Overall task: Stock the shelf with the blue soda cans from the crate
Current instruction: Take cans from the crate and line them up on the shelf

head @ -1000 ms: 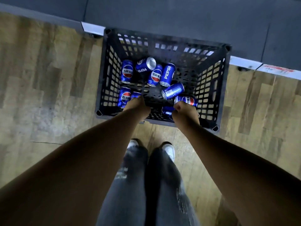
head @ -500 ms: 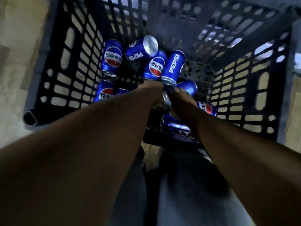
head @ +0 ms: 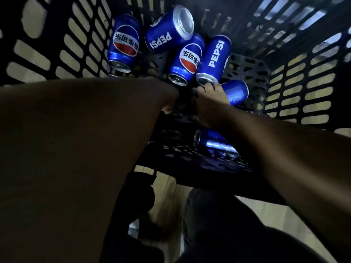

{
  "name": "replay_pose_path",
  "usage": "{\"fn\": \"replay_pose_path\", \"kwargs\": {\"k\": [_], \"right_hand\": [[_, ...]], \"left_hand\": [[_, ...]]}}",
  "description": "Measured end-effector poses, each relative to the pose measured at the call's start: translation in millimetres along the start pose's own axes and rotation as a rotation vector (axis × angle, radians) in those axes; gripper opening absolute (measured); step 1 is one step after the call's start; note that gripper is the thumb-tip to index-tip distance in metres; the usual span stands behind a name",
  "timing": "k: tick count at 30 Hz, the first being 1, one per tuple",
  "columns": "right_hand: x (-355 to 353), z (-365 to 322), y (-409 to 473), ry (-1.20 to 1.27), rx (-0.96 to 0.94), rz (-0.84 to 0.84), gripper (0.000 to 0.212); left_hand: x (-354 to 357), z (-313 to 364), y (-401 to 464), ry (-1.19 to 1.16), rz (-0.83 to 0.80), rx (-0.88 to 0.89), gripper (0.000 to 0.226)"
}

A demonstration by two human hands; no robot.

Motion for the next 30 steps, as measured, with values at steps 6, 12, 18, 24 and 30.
{"fn": "replay_pose_path", "kwargs": {"k": [6, 12, 18, 24, 30], "right_hand": [[-14.9, 2.3, -9.3, 0.009, 0.019, 0.021, 0.049], [-32.5, 18.3, -24.0, 0.150, 0.163, -0.114, 0.059], [-69.4, 45.2, -77.9, 0.507, 0.467, -0.156, 0.049], [-145.1, 53.1, -136.2, 0.743, 0.585, -0.164, 0.070], [-248.0, 68.1, -194.0, 0.852, 0.591, -0.135, 0.070]], "left_hand": [[-2.0, 0.0, 12.9, -0.178, 0.091, 0.012, 0.022], [-10.3, -5.0, -23.6, -0.243, 0.185, 0.016, 0.031], [-30.1, 6.5, -107.4, -0.589, 0.344, -0.096, 0.033], [-60.7, 16.4, -214.5, -0.794, 0.313, -0.202, 0.028], [-113.8, 21.0, -303.0, -1.039, 0.072, -0.240, 0.030]]}}
Point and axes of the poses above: each hand's wrist, its own y-axis towards the middle knuckle, its own x-axis out of the palm, z = x × y, the point moved 5 cm from there along y, towards the middle knuckle, and after that the axes turned 6 degrees about -y, right-handed, at the moved point
